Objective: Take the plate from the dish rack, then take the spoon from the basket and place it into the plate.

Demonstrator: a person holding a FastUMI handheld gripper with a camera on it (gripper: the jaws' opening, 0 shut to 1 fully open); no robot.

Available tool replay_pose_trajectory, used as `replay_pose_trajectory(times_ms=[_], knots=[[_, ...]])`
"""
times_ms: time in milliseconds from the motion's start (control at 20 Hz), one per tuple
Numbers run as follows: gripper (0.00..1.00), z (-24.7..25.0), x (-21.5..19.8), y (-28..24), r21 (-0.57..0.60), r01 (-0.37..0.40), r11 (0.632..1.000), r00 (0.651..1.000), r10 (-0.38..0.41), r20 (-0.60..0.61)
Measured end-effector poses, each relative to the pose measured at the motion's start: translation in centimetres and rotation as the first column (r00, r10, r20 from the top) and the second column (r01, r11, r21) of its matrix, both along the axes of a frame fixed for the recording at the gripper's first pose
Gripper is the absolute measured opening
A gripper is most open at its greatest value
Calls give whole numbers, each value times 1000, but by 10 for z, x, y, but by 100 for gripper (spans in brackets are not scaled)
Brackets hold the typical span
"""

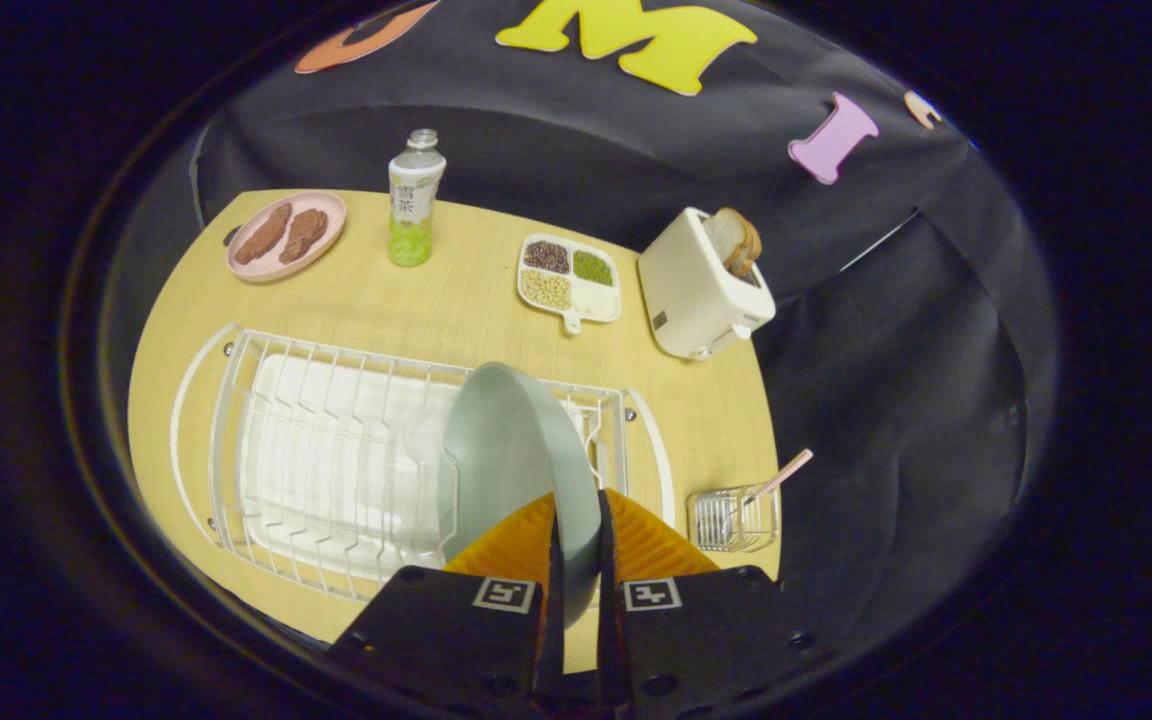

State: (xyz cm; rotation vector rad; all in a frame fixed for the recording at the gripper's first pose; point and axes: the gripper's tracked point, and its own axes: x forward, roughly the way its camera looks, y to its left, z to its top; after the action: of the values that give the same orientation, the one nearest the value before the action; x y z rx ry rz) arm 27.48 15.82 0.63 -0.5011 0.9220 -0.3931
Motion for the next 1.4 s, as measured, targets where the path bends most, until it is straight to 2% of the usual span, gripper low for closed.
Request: replay_pose_trajectory(times_ms=[150,350,550,700,850,1000,1150,1300,1400], knots=[[18,-1,-6,13,-94,12,995,999,-8,49],[18,-3,-13,25,-162,47,986,993,-29,112],[18,-3,-20,29,-181,95,979,981,-62,182],[18,14,-22,22,-221,146,964,957,-81,278],[16,23,-27,17,-229,162,960,943,-82,324],[16,21,-33,9,-156,132,979,947,-79,310],[16,14,-44,-2,21,109,994,949,-110,294],[16,19,-65,-10,196,59,979,947,-117,301],[16,24,-78,-9,277,-40,960,942,-56,330]])
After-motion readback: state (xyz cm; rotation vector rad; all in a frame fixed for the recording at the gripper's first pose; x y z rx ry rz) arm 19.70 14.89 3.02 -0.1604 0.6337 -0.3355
